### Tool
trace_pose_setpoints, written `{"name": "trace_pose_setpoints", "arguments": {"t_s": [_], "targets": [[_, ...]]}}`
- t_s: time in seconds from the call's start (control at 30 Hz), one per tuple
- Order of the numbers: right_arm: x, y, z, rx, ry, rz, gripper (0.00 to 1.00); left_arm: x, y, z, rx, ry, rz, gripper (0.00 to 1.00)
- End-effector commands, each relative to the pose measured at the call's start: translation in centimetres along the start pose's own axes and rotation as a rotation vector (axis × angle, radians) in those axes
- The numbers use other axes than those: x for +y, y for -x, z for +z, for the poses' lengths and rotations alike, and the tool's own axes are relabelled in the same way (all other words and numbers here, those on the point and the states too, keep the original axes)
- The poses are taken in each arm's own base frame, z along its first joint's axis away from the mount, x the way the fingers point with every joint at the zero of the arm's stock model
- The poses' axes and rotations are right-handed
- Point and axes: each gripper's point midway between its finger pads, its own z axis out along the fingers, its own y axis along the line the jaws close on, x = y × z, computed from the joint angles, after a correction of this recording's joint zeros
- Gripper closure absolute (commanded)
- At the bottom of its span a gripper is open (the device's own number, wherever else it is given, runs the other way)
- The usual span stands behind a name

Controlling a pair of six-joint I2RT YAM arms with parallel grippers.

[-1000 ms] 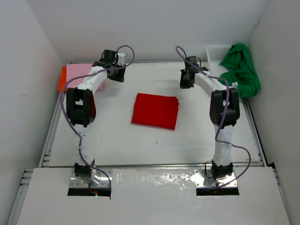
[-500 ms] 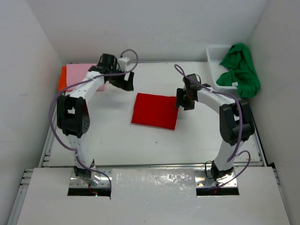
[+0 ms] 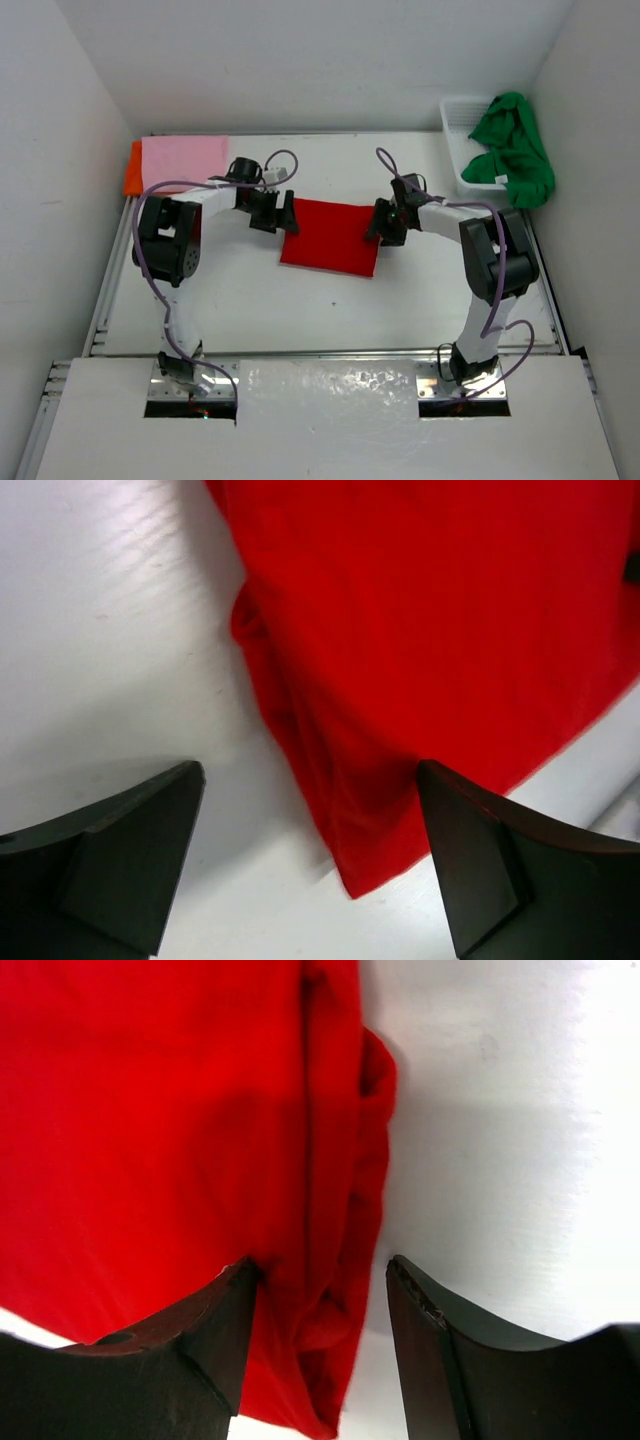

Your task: Fold and stack the t-shirts

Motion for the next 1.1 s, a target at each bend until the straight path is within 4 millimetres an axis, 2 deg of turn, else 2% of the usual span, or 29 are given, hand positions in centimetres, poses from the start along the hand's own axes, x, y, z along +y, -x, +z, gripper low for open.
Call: {"name": "trace_pose_setpoints", "arguments": {"t_s": [0.0,0.27,0.33,0.37,0.47,0.53,0.57,0.6,0.63,0.77,0.83,0.93,0.97,1.0,1.07], "targets": [[0.2,-0.2,0.8,-0.012,0.022,0.02,0.47,-0.7,-1.3,2.5,0.03,-0.083,-0.09,0.14],[0.1,-0.6,1.1,-0.014,0.033,0.032,0.47,-0.3,-3.6,5.0,0.098,-0.142,-0.185,0.2],[0.1,-0.8,1.3,-0.013,0.04,0.04,0.47,-0.2,-4.2,5.5,0.114,-0.154,-0.201,0.28],[0.1,-0.8,1.4,-0.014,0.044,0.044,0.47,-0.1,-4.6,5.9,0.126,-0.164,-0.21,0.39],[0.2,-1.0,1.5,-0.013,0.051,0.051,0.47,-0.1,-5.2,6.7,0.153,-0.19,-0.219,0.48],[0.1,-1.3,1.5,-0.008,0.053,0.053,0.47,0.1,-4.7,6.9,0.142,-0.188,-0.208,0.56],[0.2,-1.2,1.4,-0.011,0.057,0.052,0.47,0.4,-4.6,7.0,0.139,-0.18,-0.207,0.79],[0.2,-1.3,1.3,-0.009,0.057,0.052,0.47,0.7,-4.1,6.9,0.126,-0.17,-0.204,0.94],[0.2,-1.3,1.2,-0.009,0.057,0.051,0.47,1.0,-3.8,6.8,0.116,-0.163,-0.203,1.0],[0.3,-1.0,0.2,-0.02,0.061,0.036,0.47,1.2,-0.8,4.1,0.02,-0.138,-0.157,1.0],[0.4,-0.5,-1.0,-0.04,0.061,0.027,0.46,1.2,0.7,2.0,-0.034,-0.079,-0.093,1.0],[0.6,0.6,-3.2,-0.085,0.042,-0.026,0.46,1.2,1.8,-0.5,-0.066,-0.004,-0.014,1.0],[0.4,0.5,-3.8,-0.081,0.03,-0.033,0.45,1.6,2.3,-1.2,-0.077,0.015,0.019,1.0],[0.8,1.2,-4.9,-0.109,0.036,-0.046,0.45,2.0,2.3,-2.0,-0.071,0.031,0.014,1.0],[0.4,1.4,-5.8,-0.117,0.013,-0.068,0.45,2.7,4.0,-4.0,-0.117,0.062,0.038,1.0]]}}
